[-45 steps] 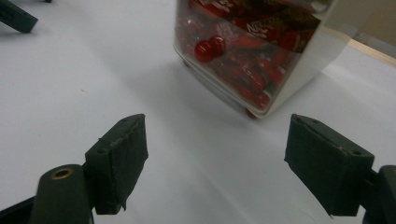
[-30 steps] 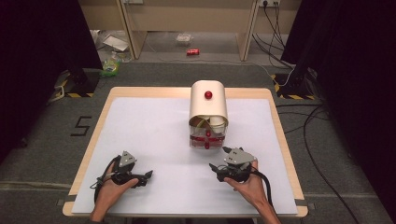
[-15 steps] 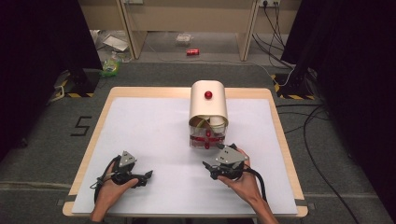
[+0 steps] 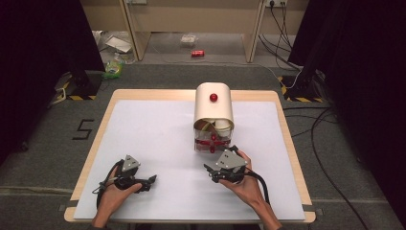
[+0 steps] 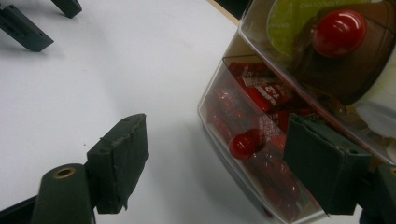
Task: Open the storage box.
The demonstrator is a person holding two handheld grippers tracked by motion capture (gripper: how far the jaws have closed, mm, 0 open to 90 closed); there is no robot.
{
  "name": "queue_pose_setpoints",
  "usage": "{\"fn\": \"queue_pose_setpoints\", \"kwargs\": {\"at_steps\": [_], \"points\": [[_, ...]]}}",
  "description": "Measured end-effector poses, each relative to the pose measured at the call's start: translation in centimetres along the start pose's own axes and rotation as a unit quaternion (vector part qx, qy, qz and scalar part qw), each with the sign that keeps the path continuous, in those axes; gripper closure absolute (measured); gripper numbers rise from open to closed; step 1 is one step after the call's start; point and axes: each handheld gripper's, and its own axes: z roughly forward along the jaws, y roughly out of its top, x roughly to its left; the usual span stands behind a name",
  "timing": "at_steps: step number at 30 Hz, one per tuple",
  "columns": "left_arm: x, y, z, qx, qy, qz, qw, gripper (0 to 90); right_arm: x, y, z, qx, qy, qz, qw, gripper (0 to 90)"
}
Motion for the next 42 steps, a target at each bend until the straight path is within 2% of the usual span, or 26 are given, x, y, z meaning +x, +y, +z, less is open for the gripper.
{"fn": "queue_pose_setpoints", "kwargs": {"at_steps": [4,7,11,23,30,33,36,42], "points": [[0.0,0.0,0.0,0.000,0.000,0.000,1.0000,7.6,0.0,0.2,0.4,0.002,-0.007,-0.017,0.9998,22.7],[0.0,0.0,0.0,0.000,0.000,0.000,1.0000,7.6,0.0,0.2,0.5,0.003,-0.010,-0.019,0.9998,22.7],[0.0,0.0,0.0,0.000,0.000,0.000,1.0000,7.6,0.0,0.2,0.9,0.008,-0.021,-0.042,0.9988,23.0],[0.0,0.0,0.0,0.000,0.000,0.000,1.0000,7.6,0.1,0.1,1.6,0.011,-0.025,-0.065,0.9975,24.0],[0.0,0.0,0.0,0.000,0.000,0.000,1.0000,7.6,0.2,0.1,1.8,0.010,-0.031,-0.088,0.9956,25.5],[0.0,0.0,0.0,0.000,0.000,0.000,1.0000,7.6,0.4,-0.1,2.1,0.020,-0.040,-0.111,0.9929,23.5],[0.0,0.0,0.0,0.000,0.000,0.000,1.0000,7.6,0.5,-0.2,2.4,0.024,-0.044,-0.118,0.9918,21.9],[0.0,0.0,0.0,0.000,0.000,0.000,1.0000,7.6,0.4,-0.2,2.4,0.023,-0.040,-0.113,0.9925,21.4]]}}
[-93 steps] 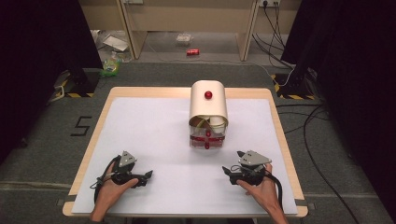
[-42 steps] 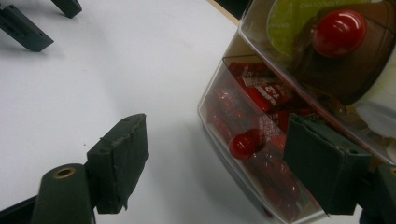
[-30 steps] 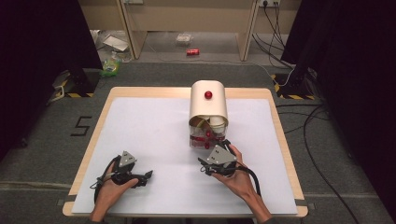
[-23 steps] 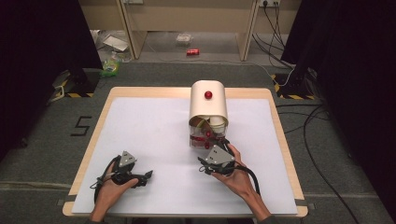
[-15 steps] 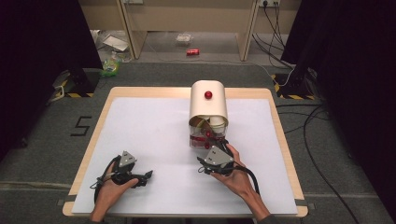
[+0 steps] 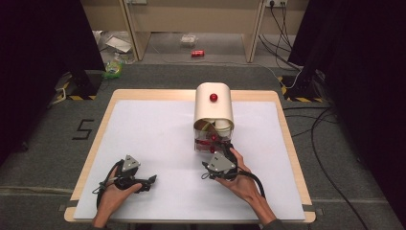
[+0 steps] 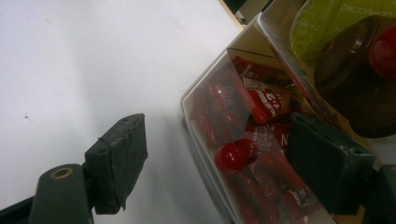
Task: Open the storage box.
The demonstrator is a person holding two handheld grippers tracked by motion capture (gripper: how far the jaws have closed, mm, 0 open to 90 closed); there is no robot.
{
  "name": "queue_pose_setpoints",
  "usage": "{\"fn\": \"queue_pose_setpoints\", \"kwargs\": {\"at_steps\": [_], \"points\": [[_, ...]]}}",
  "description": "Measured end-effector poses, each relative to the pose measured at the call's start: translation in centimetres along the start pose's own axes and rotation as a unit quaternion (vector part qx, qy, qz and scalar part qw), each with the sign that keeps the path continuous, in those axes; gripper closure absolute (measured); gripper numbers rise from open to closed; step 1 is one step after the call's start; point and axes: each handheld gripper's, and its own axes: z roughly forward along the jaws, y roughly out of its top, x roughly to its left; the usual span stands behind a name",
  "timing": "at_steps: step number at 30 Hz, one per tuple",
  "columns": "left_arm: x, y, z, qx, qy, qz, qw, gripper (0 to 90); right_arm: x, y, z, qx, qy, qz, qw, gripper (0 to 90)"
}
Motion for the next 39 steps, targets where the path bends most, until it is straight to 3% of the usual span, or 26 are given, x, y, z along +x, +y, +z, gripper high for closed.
{"fn": "queue_pose_setpoints", "kwargs": {"at_steps": [10,14,18,24,32,34,35,37,38,39], "points": [[0.0,0.0,0.0,0.000,0.000,0.000,1.0000,7.6,-0.2,0.0,-0.5,-0.007,0.018,0.024,0.9995,22.6],[0.0,0.0,0.0,0.000,0.000,0.000,1.0000,7.6,-0.2,0.2,-1.3,-0.007,0.039,0.037,0.9985,24.2],[0.0,0.0,0.0,0.000,0.000,0.000,1.0000,7.6,-0.1,0.2,-1.7,-0.007,0.047,0.039,0.9981,24.5],[0.0,0.0,0.0,0.000,0.000,0.000,1.0000,7.6,-0.3,0.2,-2.2,-0.016,0.063,0.062,0.9959,26.9],[0.0,0.0,0.0,0.000,0.000,0.000,1.0000,7.6,0.0,0.3,-2.9,-0.014,0.076,0.066,0.9948,28.0],[0.1,0.0,0.0,-0.003,0.007,0.010,0.9999,7.6,0.0,0.3,-3.0,-0.015,0.077,0.068,0.9946,28.1],[0.0,0.0,0.0,0.000,0.000,0.000,1.0000,7.6,0.0,0.3,-3.0,-0.016,0.079,0.070,0.9943,28.4],[0.1,0.0,0.0,-0.003,0.007,0.010,0.9999,7.6,0.0,0.3,-3.2,-0.016,0.081,0.070,0.9941,28.9],[0.0,0.0,0.0,0.000,0.000,0.000,1.0000,7.6,0.0,0.3,-3.2,-0.015,0.084,0.076,0.9935,28.9],[0.1,0.0,0.0,-0.003,0.007,0.010,0.9999,7.6,0.0,0.3,-3.3,-0.016,0.085,0.078,0.9932,28.9]]}}
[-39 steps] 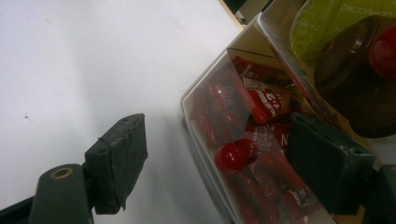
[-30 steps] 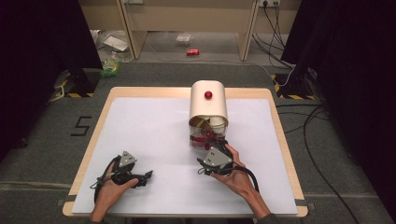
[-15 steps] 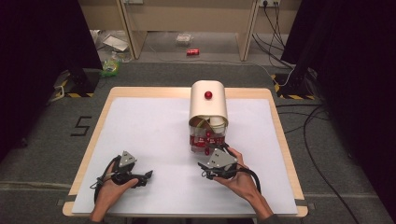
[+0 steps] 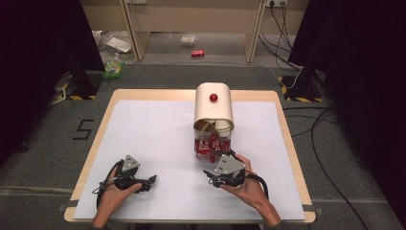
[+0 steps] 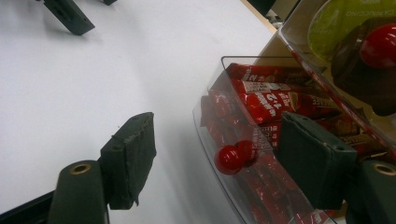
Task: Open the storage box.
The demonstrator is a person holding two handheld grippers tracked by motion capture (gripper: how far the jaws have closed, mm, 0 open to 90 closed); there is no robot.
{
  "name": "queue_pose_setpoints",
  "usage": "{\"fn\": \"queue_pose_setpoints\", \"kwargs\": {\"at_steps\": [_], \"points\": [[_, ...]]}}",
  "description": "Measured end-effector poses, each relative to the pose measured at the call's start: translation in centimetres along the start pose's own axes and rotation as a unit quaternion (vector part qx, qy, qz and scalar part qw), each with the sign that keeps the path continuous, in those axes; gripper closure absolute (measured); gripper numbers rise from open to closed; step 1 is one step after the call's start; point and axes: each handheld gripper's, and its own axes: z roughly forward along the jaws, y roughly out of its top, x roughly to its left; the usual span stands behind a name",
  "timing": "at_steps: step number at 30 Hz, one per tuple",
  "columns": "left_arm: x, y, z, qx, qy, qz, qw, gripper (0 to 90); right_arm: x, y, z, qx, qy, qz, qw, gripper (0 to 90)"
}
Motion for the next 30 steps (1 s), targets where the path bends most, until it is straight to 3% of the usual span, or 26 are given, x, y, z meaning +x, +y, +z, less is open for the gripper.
{"fn": "queue_pose_setpoints", "kwargs": {"at_steps": [13,14,16,19,30], "points": [[0.0,0.0,0.0,0.000,0.000,0.001,1.0000,7.6,0.4,-0.3,-1.0,-0.005,0.022,0.015,0.9996,35.3],[-0.1,0.0,0.0,0.002,-0.007,-0.010,0.9999,7.6,0.4,-0.4,-1.1,-0.006,0.022,0.016,0.9996,35.8],[0.0,0.0,0.0,0.000,0.000,0.001,1.0000,7.6,0.5,-0.5,-1.2,-0.007,0.024,0.017,0.9995,36.9],[-0.1,0.0,0.0,0.002,-0.007,-0.010,0.9999,7.7,0.6,-0.5,-1.3,-0.006,0.026,0.014,0.9995,37.8],[-0.1,0.0,0.0,0.003,-0.007,-0.010,0.9999,7.6,1.3,-0.9,-1.8,-0.003,0.037,0.016,0.9992,42.1]]}}
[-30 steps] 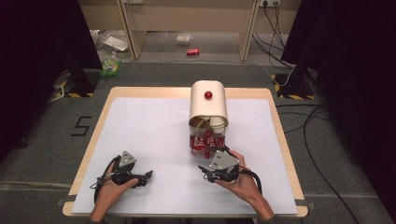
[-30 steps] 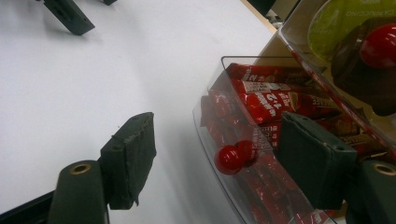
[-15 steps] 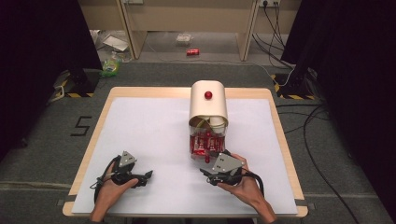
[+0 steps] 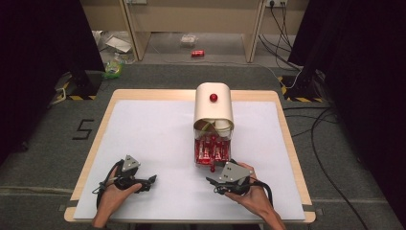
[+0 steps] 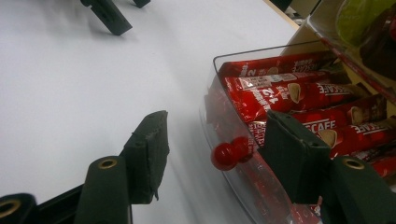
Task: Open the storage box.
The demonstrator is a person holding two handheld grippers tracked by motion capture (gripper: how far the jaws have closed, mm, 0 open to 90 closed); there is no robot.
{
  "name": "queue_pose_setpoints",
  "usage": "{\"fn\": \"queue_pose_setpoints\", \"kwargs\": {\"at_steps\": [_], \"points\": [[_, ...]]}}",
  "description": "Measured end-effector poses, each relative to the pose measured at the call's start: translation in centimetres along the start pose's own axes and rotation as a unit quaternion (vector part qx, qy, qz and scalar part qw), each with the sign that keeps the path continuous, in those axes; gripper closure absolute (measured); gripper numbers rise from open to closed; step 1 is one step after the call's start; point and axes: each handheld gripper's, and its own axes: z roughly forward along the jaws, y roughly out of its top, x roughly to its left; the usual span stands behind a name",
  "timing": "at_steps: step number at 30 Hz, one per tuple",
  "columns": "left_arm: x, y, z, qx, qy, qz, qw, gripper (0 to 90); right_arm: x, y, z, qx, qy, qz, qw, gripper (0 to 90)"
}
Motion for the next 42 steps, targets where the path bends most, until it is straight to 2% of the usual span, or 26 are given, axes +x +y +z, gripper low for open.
{"fn": "queue_pose_setpoints", "kwargs": {"at_steps": [12,36,42], "points": [[0.0,0.0,0.0,0.000,0.000,0.000,1.0000,7.6,1.3,-0.6,-0.3,0.015,0.027,-0.007,0.9995,45.3],[0.0,0.0,0.0,0.000,0.000,0.000,1.0000,7.6,2.9,-0.5,-1.6,0.019,0.038,-0.011,0.9990,44.0],[0.0,0.0,0.0,0.000,0.000,0.000,1.0000,7.6,2.9,-0.5,-1.6,0.017,0.040,-0.002,0.9990,44.1]]}}
